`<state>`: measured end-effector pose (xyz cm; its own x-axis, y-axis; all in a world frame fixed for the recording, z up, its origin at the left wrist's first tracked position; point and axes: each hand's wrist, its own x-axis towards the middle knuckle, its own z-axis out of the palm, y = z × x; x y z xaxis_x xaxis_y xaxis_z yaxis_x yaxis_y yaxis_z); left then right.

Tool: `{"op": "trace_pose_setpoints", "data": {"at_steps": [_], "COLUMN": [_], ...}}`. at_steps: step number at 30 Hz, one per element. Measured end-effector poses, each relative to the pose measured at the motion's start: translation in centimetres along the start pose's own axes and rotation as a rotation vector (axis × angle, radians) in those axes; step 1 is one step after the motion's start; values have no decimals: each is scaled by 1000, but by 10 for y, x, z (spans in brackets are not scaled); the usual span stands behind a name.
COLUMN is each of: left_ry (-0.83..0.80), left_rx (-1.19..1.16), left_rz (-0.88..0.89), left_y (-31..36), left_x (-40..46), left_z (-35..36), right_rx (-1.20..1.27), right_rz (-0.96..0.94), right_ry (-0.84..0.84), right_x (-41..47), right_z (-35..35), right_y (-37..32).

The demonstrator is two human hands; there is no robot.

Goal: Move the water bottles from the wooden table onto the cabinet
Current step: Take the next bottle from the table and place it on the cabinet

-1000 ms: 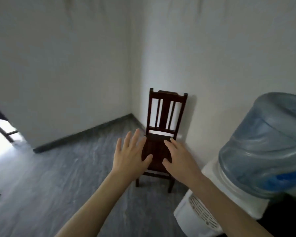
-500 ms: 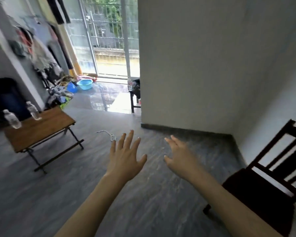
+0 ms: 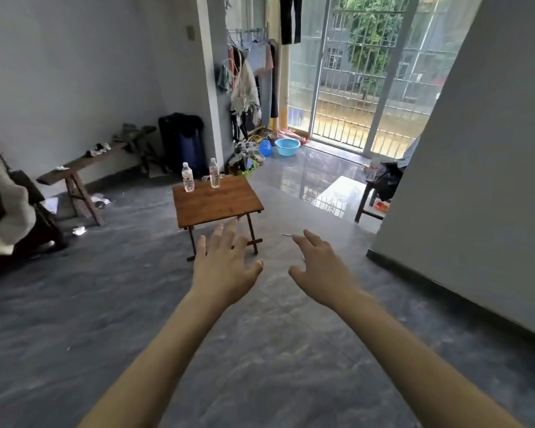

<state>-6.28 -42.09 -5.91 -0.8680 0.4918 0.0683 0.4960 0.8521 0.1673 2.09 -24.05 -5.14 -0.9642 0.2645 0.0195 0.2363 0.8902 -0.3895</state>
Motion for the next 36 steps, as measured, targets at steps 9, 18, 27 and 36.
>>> {"op": "trace_pose_setpoints", "data": {"at_steps": [9, 18, 27, 36], "left_ry": [-22, -9, 11, 5], "left_rx": [23, 21, 17, 1], "left_rz": [-161, -231, -279, -336], "left_y": [-67, -72, -51, -74], "left_x": [34, 132, 247, 327], "left_z": [13, 20, 22, 28], "right_rx": [15, 34, -3, 6], "right_rz": [-120, -177, -235, -293], "right_ry": [-78, -85, -126, -190], "right_x": [82, 192, 311, 404], "right_z": [36, 36, 16, 20], "right_y": [-36, -12, 36, 32]}}
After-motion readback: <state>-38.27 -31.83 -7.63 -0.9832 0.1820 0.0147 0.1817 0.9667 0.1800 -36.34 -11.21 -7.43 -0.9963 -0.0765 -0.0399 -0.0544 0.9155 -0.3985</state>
